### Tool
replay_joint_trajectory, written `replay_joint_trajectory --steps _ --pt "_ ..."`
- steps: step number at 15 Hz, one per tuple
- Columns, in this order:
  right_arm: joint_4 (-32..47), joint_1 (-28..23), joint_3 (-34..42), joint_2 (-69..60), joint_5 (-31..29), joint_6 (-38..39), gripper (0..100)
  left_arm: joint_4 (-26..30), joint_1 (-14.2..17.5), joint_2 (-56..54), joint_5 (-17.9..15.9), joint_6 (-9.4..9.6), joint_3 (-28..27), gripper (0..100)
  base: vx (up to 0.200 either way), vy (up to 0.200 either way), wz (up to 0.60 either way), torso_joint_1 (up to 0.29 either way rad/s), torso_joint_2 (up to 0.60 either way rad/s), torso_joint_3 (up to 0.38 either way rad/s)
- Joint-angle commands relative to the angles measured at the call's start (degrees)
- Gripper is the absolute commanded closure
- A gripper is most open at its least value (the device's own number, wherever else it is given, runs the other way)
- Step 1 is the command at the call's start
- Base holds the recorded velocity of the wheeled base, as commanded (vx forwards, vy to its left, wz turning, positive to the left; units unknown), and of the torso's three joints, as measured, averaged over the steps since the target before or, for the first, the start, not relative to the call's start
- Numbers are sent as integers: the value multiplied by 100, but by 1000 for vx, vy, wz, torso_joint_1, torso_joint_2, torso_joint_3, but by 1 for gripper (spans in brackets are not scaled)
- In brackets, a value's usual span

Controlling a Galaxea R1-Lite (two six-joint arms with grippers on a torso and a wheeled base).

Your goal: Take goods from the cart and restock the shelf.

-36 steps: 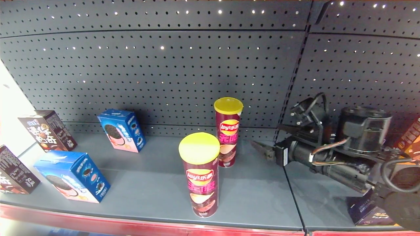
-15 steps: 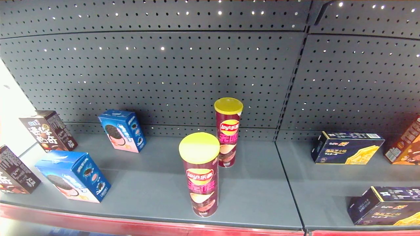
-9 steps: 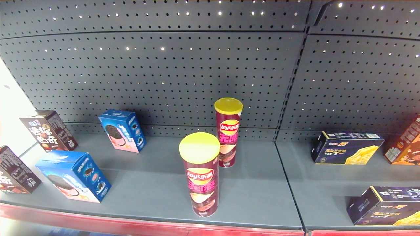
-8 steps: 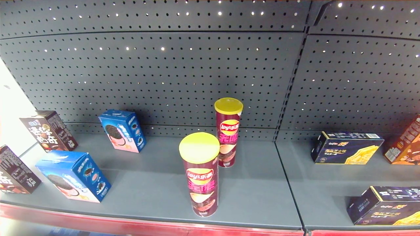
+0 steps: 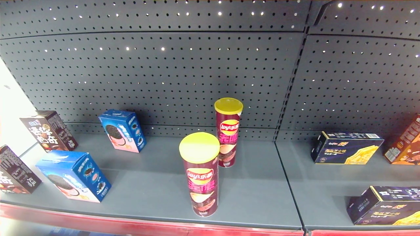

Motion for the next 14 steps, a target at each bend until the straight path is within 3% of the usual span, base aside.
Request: replay_joint_trajectory --steps 1,2,10,12,14 --pt "-2 -1 5 -33 4 3 0 2 0 7 0 0 1 0 0 0 0 0 0 0" --pt "271 -1 -4 -33 4 126 0 2 0 7 0 0 1 0 0 0 0 0 0 0" --pt "253 -1 5 -33 -5 170 0 2 0 7 0 0 1 0 0 0 0 0 0 0" --pt "253 -1 5 -33 -5 170 0 2 0 7 -26 88 1 0 0 0 0 0 0 0" --pt "253 -1 5 -33 -5 170 0 -16 -703 7 -167 290 -8 0 0 0 0 0 0 0"
